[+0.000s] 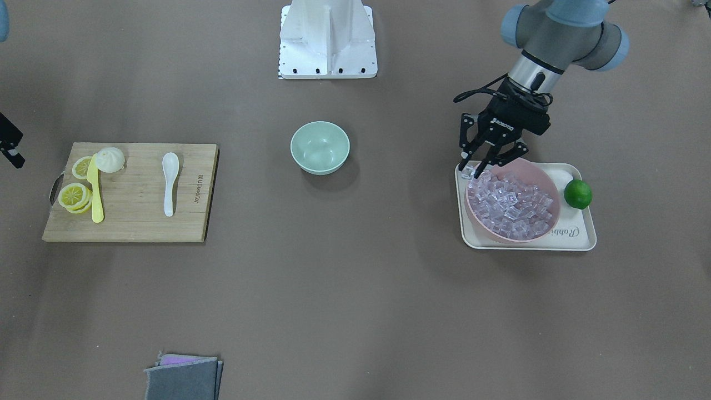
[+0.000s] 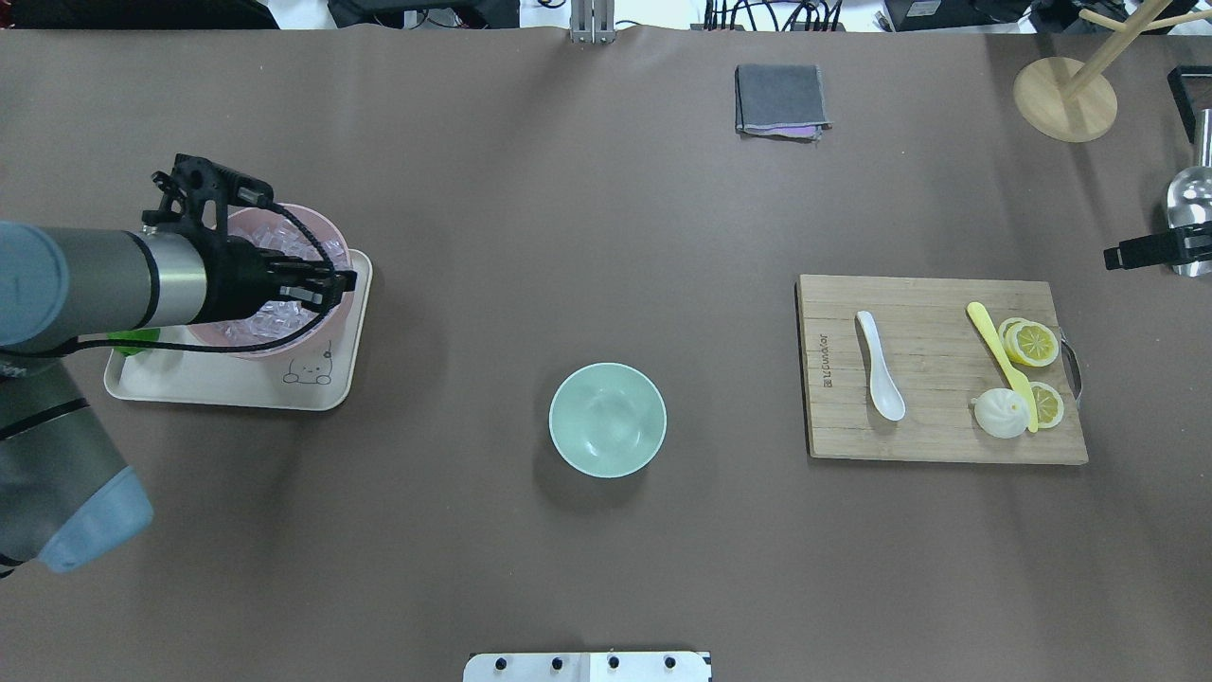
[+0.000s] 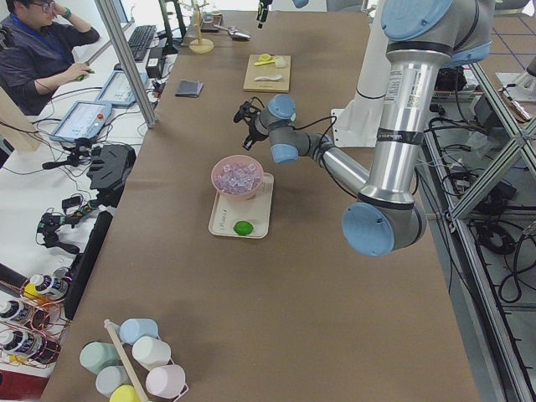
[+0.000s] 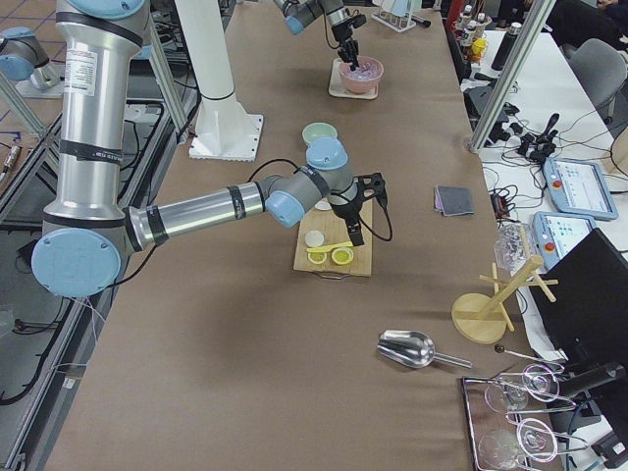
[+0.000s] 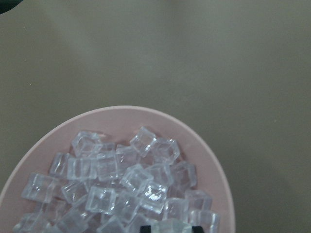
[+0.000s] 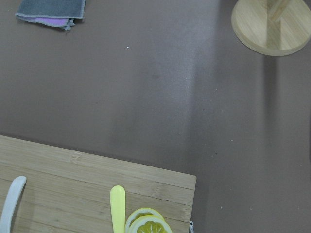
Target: Put spoon and ice into bowl
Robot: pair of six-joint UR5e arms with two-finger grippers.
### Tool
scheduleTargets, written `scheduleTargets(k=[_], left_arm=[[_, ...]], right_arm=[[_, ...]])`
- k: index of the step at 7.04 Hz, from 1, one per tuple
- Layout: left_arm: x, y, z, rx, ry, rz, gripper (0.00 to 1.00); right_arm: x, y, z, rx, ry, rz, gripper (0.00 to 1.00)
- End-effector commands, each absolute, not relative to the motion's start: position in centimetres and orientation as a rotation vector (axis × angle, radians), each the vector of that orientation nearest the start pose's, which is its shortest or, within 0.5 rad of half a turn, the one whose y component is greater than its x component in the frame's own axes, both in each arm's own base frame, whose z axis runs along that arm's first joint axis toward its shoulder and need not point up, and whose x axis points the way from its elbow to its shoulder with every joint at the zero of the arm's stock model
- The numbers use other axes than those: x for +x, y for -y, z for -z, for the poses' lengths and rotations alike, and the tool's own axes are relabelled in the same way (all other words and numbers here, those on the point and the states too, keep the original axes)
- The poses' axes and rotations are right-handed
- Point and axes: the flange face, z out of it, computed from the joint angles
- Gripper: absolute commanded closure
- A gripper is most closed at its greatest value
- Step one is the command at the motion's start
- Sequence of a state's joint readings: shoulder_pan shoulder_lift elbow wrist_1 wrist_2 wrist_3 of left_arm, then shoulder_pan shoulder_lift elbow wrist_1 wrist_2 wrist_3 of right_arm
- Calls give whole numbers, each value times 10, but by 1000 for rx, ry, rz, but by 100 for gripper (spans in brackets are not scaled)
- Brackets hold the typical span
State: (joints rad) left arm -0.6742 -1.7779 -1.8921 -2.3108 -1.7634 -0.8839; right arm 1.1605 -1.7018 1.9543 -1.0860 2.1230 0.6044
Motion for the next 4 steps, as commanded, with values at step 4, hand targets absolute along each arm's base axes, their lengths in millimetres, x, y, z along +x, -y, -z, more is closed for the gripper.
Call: scheduleTargets(k=[4], left_arm=[[566, 313, -217, 626, -1246, -27, 100]], right_arm=[[-113, 448, -481, 367, 809, 34, 0]])
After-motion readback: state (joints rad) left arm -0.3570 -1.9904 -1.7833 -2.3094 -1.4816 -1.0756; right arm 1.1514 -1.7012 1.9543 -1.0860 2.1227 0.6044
